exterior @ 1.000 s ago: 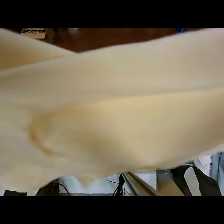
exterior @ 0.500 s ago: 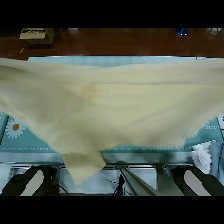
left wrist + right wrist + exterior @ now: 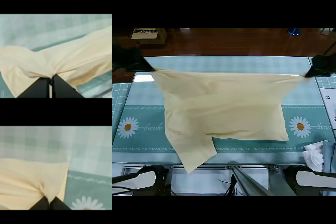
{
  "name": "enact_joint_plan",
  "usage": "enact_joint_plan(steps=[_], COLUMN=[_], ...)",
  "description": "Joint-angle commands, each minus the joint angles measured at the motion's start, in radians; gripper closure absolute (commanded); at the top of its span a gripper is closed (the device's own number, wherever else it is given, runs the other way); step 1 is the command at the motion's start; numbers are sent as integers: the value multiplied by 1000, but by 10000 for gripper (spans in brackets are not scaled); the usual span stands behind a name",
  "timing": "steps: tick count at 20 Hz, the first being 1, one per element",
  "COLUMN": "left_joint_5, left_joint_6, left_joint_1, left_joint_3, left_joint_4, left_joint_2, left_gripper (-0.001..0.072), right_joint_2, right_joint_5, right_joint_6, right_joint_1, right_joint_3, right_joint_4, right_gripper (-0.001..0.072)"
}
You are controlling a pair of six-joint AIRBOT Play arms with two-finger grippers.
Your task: Fold the shirts.
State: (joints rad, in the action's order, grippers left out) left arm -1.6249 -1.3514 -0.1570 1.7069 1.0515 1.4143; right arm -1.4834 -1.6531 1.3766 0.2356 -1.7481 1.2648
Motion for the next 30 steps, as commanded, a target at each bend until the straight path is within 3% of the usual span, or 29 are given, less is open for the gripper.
enact_joint_plan(steps=[1, 4, 7, 11, 17, 20, 24, 26, 30], left_joint_5=[257, 475, 627, 737, 727, 624, 306, 171, 70], left_joint_6=[58, 66, 149, 214, 214, 214, 203, 153, 101], left_joint_1=[46, 65, 98, 126, 126, 126, 99, 87, 76], left_joint_3=[-6, -6, -6, -6, -6, -5, -5, -5, -6], left_joint_4=[-4, -5, -4, -4, -5, -4, 0, 0, 42], left_joint_2=[167, 225, 263, 324, 411, 410, 380, 377, 378], left_gripper=[680, 679, 679, 679, 679, 679, 679, 679, 679], right_joint_2=[-103, -152, -210, -291, -373, -367, -315, -301, -301], right_joint_5=[300, 500, 645, 656, 597, 528, 317, 202, 111], right_joint_6=[-14, -44, -59, -62, -65, -61, -39, -21, 18], right_joint_1=[-3, -3, -3, -3, -3, -2, -2, -2, -3], right_joint_3=[4, 4, 4, 4, 4, 4, 4, 4, 4], right_joint_4=[-9, -119, -206, -212, -221, -232, -216, -182, -118], right_gripper=[686, 686, 686, 686, 686, 686, 686, 686, 686])
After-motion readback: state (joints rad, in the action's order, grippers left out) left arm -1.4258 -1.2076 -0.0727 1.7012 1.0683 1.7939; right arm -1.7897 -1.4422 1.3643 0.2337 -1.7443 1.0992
